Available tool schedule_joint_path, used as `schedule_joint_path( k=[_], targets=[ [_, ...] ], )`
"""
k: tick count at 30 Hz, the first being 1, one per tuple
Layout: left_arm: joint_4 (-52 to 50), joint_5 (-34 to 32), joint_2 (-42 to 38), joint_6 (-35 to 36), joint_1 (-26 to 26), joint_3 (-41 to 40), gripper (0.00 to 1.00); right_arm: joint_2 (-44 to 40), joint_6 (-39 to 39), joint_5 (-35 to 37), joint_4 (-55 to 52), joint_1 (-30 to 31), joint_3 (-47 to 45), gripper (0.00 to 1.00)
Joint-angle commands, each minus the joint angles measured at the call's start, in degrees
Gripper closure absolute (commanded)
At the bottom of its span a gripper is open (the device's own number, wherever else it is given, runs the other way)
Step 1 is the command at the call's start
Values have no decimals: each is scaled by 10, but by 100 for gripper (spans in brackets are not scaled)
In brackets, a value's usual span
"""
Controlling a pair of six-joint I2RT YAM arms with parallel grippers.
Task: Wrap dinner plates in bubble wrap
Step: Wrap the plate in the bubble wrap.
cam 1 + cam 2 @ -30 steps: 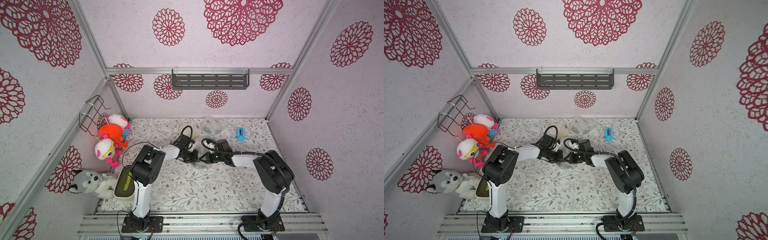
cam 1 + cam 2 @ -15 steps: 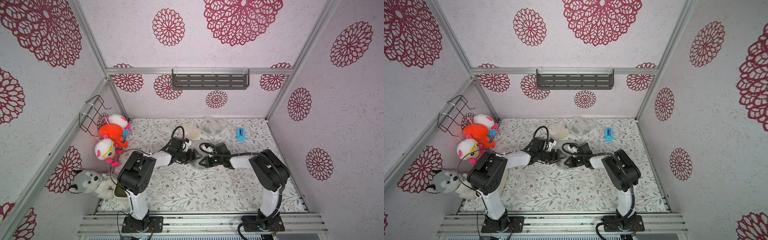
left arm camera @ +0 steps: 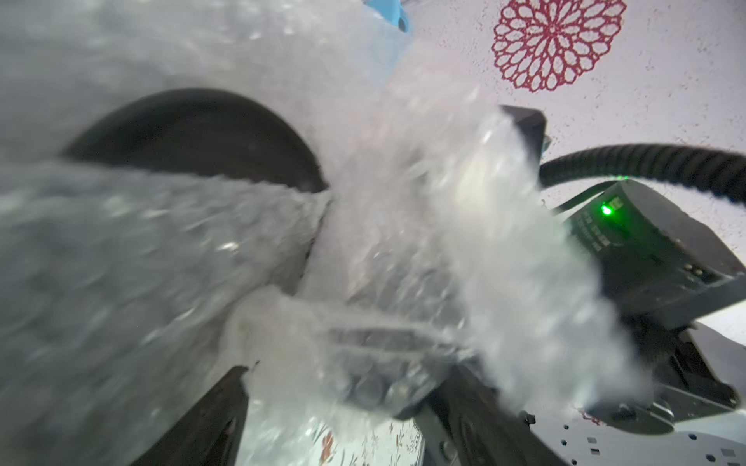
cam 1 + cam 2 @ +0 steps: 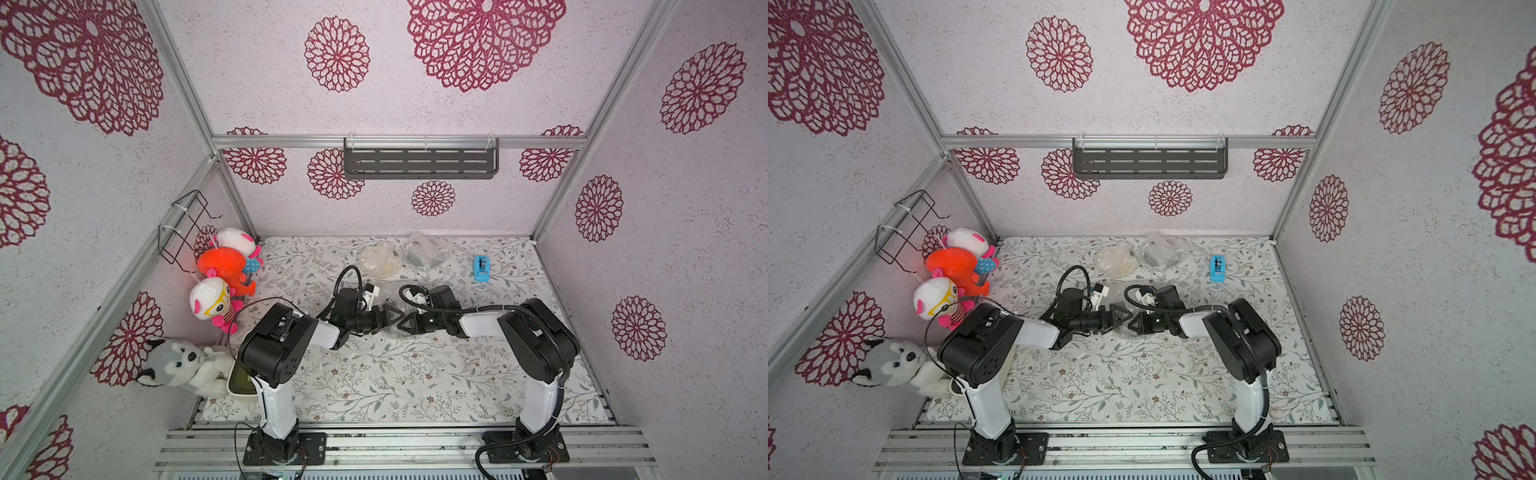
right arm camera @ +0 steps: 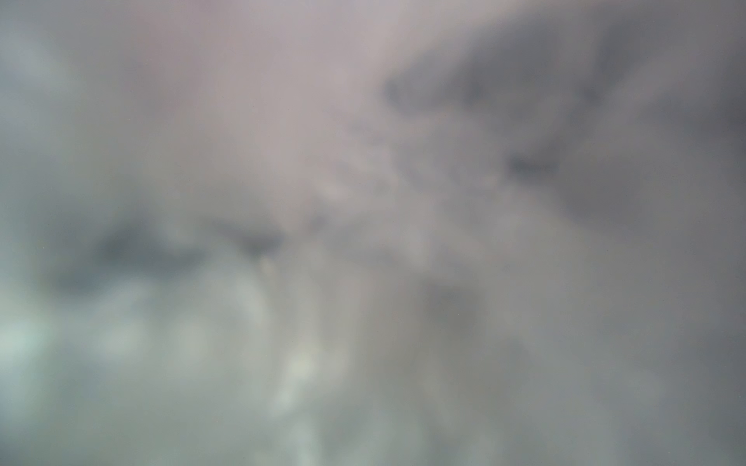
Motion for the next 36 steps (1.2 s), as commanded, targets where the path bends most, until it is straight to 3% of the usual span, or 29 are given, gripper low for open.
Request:
schedule_joint_path(
  k=[1,3,8,11,15,18,20,22,24,27,30,36],
  targets=[
    [3,-6,-44,40,-2,4,17,15,12,12,-36,12,-17,100],
    [-50,-1,-48,74,-20,30,16,16,12,12,-37,12,-16,100],
    [-239,-78,-11,151,-48,136,17,12,8,5,-27,12,-16,100],
    [-281,-117,26,147,-47,168,32,-2,19,-9,8,12,-26,99],
    [-318,-166,41,138,-41,172,61,-47,23,2,28,10,-35,92],
    [-345,-170,68,145,-40,178,76,-71,19,-11,32,2,-33,72],
    [-376,-170,83,155,-37,193,81,-93,27,-14,37,-12,-41,59],
    [-382,-162,94,156,-36,198,85,-128,50,2,66,-45,-67,34],
    [-378,-156,98,155,-36,195,87,-161,62,36,85,-91,-92,22],
    [-379,-152,97,157,-35,191,88,-155,-10,55,11,-131,-59,20],
    [-388,-150,96,160,-33,193,89,-97,-77,42,-58,-139,5,21],
    [-401,-149,96,155,-32,203,89,48,-150,-132,-58,-138,132,30]
  ],
)
